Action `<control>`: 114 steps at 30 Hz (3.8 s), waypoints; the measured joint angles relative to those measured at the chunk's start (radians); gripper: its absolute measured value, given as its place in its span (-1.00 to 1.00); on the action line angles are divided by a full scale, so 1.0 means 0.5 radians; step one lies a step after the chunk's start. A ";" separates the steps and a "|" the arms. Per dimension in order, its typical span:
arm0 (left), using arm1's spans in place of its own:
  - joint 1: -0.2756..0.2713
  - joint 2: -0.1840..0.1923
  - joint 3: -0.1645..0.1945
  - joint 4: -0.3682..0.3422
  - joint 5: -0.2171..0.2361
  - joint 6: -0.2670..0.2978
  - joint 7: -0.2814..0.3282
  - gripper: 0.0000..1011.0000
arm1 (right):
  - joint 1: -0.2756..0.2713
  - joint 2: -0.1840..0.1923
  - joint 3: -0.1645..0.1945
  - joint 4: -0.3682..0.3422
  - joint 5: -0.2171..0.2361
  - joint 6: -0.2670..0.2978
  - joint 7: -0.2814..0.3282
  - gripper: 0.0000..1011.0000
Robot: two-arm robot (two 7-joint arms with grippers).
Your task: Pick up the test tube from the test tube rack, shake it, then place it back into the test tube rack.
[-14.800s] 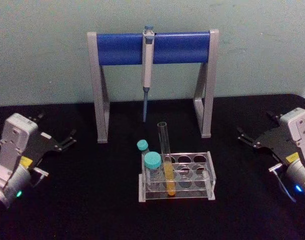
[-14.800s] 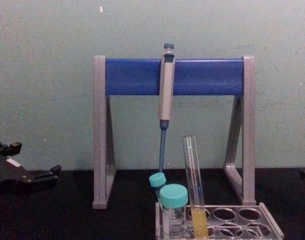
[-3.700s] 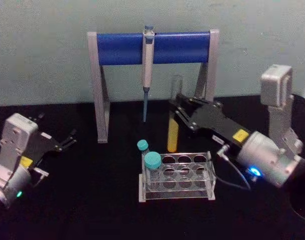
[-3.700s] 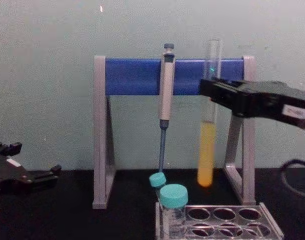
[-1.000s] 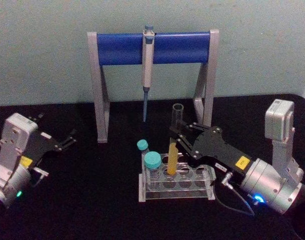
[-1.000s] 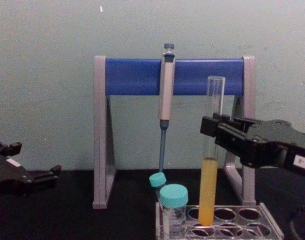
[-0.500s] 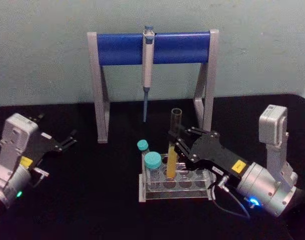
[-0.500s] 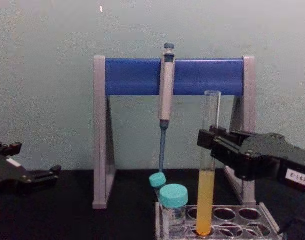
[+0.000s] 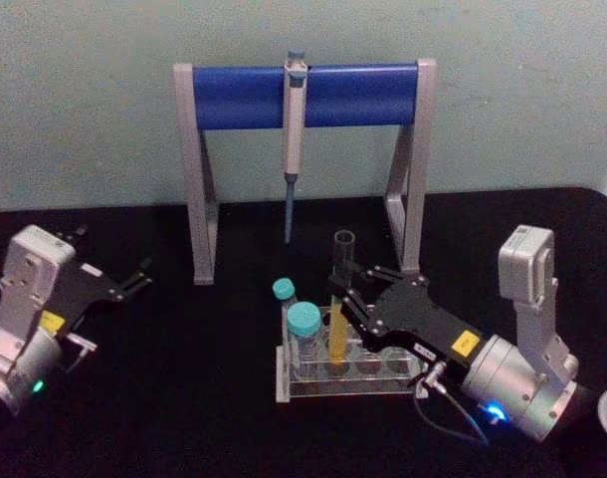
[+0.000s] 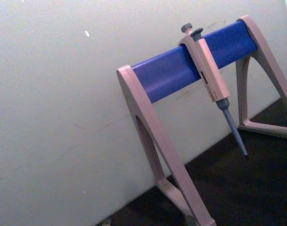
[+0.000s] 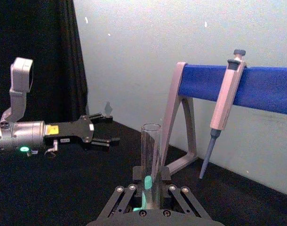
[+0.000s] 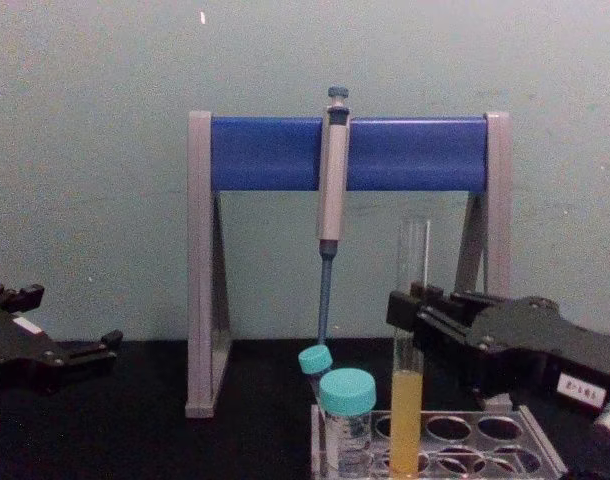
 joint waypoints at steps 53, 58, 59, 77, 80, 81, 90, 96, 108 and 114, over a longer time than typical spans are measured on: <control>0.000 0.000 0.000 0.000 0.000 0.000 0.000 0.98 | -0.024 -0.061 -0.003 0.121 -0.114 0.011 -0.029 -0.57; 0.000 0.000 0.000 0.000 0.000 0.000 0.000 0.98 | -0.025 -0.060 -0.004 0.123 -0.117 0.019 -0.027 -0.36; 0.000 0.000 0.000 0.000 0.000 0.000 0.000 0.98 | -0.025 -0.059 -0.004 0.123 -0.117 0.018 -0.027 -0.24; 0.000 0.000 0.000 0.000 0.000 0.000 0.000 0.98 | -0.024 -0.059 -0.003 0.122 -0.113 0.014 -0.023 0.83; 0.000 0.000 0.000 0.000 0.000 0.000 0.000 0.98 | -0.024 -0.059 -0.003 0.122 -0.112 0.013 -0.023 0.98; 0.000 0.000 0.000 0.000 0.000 0.000 0.000 0.98 | -0.024 -0.059 -0.003 0.122 -0.112 0.013 -0.023 0.98; 0.000 0.000 0.000 0.000 0.000 0.000 0.000 0.98 | -0.010 -0.049 0.009 0.066 -0.084 -0.010 0.018 0.98; 0.000 0.000 0.000 0.000 0.000 0.000 0.000 0.98 | -0.025 -0.043 0.109 -0.077 -0.033 -0.127 -0.008 0.98; 0.000 0.000 0.000 0.000 0.000 0.000 0.000 0.98 | -0.239 -0.160 0.373 -0.190 -0.429 -0.097 -0.707 0.98; 0.000 0.000 0.000 0.000 0.000 0.000 0.000 0.98 | -0.322 -0.213 0.411 -0.131 -0.622 0.051 -0.933 0.98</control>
